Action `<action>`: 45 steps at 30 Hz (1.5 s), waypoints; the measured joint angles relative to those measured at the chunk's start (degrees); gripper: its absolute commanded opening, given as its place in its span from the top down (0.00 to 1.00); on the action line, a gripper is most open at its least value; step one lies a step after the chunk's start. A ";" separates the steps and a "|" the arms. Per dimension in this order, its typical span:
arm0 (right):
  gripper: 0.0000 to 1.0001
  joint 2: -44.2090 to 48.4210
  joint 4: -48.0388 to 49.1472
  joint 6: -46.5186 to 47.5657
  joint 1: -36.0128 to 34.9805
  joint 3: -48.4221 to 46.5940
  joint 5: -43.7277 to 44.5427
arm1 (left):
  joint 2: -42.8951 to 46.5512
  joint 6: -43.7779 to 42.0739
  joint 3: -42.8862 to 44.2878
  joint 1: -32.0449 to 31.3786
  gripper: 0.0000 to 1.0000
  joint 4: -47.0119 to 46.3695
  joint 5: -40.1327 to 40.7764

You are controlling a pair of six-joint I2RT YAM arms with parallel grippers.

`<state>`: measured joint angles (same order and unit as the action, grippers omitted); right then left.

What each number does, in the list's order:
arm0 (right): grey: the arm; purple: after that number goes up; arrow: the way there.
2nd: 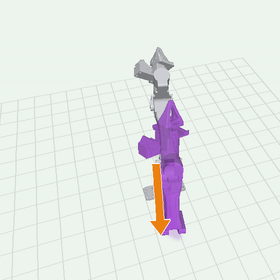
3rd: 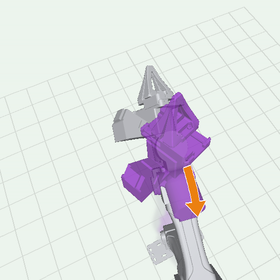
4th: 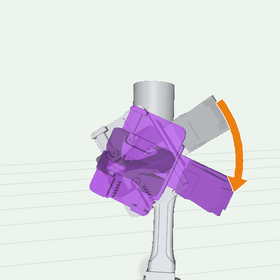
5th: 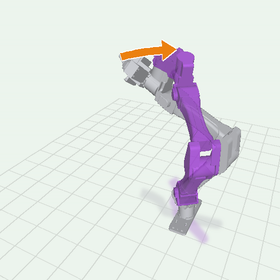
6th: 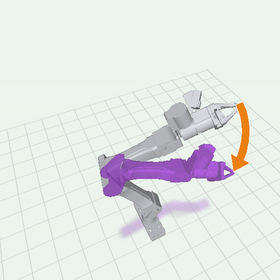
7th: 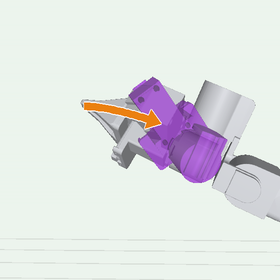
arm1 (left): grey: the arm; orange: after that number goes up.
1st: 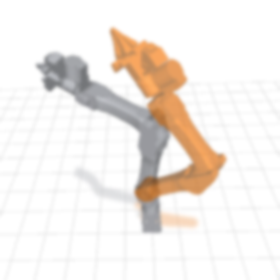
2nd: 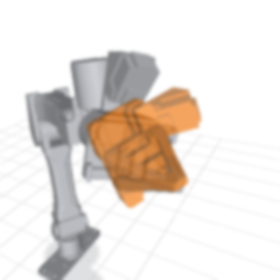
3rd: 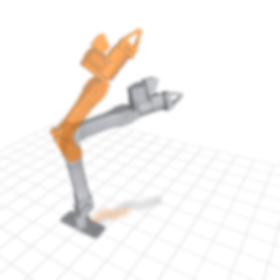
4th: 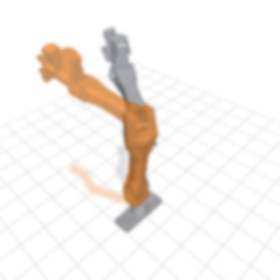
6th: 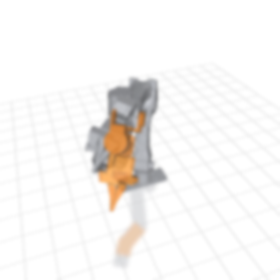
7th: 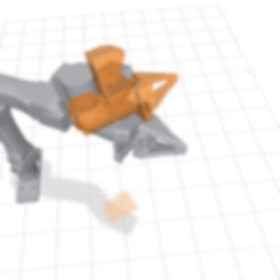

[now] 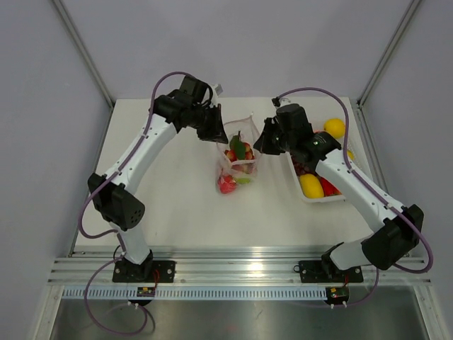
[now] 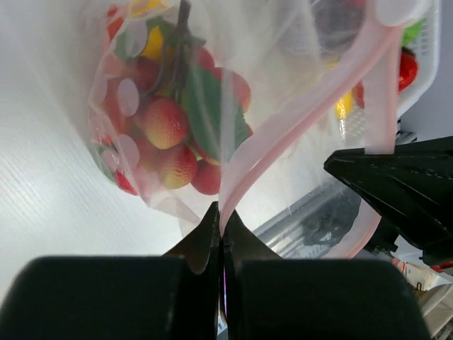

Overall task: Place the food in the zip-top bag and seal the zipper
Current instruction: Adjust the zipper food storage bag at the center of the board, then pick up the fake fruit from the bin.

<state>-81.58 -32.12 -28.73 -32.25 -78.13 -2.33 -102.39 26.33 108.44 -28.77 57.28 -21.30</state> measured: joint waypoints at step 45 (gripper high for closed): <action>0.05 16.94 -10.45 12.55 25.97 16.81 25.05 | 2.58 -1.29 0.15 -4.37 1.00 -1.92 2.64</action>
<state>-64.64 -42.57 -16.19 -6.28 -61.32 22.72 -99.81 25.04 108.60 -33.15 55.35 -18.65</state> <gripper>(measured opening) 0.937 0.003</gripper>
